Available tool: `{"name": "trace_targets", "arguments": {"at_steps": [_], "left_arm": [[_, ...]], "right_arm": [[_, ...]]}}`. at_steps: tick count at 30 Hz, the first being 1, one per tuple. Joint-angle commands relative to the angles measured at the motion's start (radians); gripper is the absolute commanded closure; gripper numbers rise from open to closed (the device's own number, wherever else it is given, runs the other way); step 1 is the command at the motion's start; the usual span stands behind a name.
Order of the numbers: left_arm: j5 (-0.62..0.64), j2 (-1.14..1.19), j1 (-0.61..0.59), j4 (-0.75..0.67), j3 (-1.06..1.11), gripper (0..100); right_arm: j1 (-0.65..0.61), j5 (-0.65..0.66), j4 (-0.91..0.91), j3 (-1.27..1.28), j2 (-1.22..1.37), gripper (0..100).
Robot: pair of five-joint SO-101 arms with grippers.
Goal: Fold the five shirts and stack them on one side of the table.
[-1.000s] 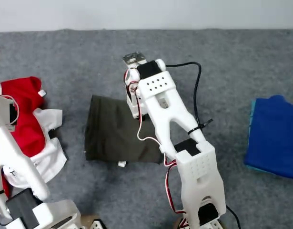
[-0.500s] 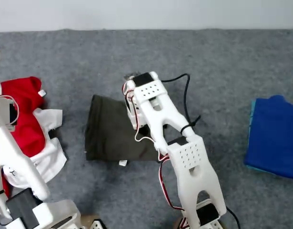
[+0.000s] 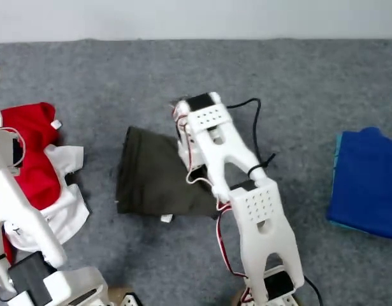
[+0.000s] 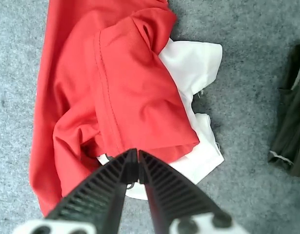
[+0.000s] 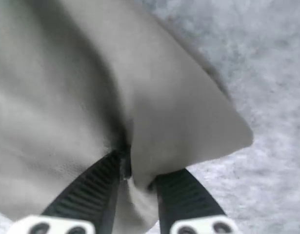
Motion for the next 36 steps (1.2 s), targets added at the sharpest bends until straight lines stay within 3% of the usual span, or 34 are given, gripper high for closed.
{"name": "trace_targets", "arguments": {"at_steps": [1,7,14,21,30,33,36], "left_arm": [[0.006,-0.051,0.002,0.003,-0.002,98],[0.003,-0.051,0.006,-0.002,-0.002,98],[-0.002,-0.049,0.006,-0.003,-0.002,98],[-0.002,-0.043,0.006,-0.003,-0.002,98],[-0.003,-0.041,0.006,-0.003,-0.001,98],[-0.029,-0.041,0.006,0.0,-0.001,98],[-0.041,-0.041,0.006,0.002,-0.001,98]], "right_arm": [[0.044,0.141,0.044,0.098,-0.157,98.8],[0.165,0.47,0.039,0.19,-0.2,98.8],[0.32,1.106,-0.038,0.086,-0.13,98.8],[0.305,1.387,-0.269,-0.135,-0.038,98.8],[0.259,1.389,-0.326,-0.311,0.021,94.4],[0.274,1.246,-0.251,-0.428,0.016,84.6],[0.271,1.011,-0.079,-0.569,0.015,78.6]]}}
